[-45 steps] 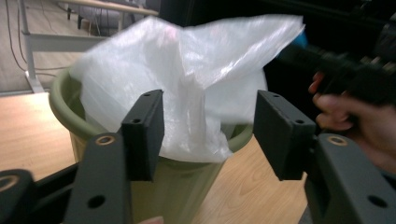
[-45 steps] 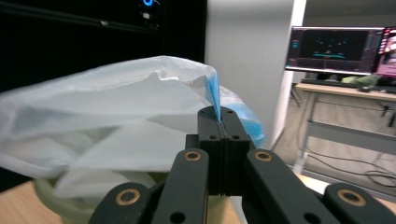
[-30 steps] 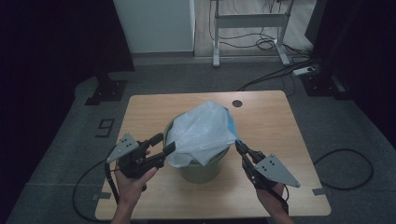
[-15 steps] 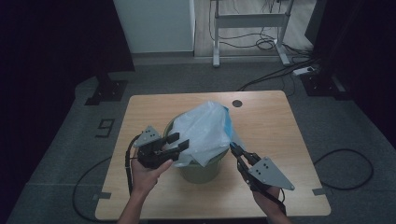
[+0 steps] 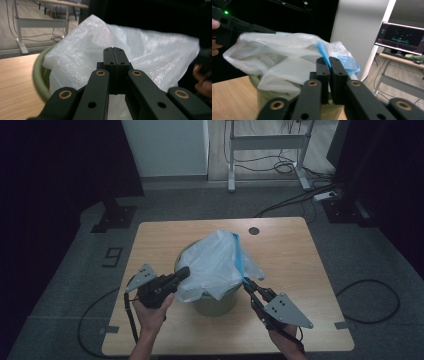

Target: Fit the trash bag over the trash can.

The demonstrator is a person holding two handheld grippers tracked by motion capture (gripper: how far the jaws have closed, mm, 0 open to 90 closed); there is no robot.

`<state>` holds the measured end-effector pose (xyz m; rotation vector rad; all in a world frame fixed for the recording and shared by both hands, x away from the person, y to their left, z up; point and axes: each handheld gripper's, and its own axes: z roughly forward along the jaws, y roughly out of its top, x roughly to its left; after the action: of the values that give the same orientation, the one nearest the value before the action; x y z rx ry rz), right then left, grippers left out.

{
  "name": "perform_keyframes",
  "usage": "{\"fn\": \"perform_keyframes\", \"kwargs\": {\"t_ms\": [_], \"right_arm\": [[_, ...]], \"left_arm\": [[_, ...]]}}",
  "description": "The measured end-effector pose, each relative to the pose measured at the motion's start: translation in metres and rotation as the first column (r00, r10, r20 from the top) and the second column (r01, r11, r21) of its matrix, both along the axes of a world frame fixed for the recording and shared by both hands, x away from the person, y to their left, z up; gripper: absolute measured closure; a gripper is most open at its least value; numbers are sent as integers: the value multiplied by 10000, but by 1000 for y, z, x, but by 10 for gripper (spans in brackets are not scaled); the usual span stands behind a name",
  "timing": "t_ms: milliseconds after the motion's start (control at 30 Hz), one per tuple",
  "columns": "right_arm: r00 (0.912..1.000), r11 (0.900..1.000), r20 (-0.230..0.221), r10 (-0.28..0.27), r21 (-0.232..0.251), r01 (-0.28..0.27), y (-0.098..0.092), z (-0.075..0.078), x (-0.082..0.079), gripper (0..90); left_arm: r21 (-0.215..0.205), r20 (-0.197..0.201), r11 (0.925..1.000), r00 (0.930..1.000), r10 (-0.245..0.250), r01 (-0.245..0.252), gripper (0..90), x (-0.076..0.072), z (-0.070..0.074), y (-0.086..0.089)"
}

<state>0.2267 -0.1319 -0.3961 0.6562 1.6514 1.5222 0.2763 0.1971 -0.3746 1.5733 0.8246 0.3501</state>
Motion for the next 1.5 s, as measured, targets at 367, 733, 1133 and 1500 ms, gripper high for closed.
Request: {"fn": "perform_keyframes", "kwargs": {"t_ms": [367,733,1133,1500], "right_arm": [[9972,9988,-602,433,251,-419,9,-16,-5,544],[9902,9926,-702,1203,-80,-1212,29,-19,0,621],[9856,9934,-1244,1142,253,-1119,36,-15,8,889],[9906,9967,-1105,813,170,-799,28,-16,0,891]], "left_arm": [[-1234,-137,9917,9993,356,-370,898,-9,-16,35],[-2020,-560,9787,9981,250,-359,898,-9,-29,54],[-2250,-652,9739,9978,156,-299,898,-12,-33,58],[-2483,-417,9681,9988,244,-340,898,-20,-32,66]]}}
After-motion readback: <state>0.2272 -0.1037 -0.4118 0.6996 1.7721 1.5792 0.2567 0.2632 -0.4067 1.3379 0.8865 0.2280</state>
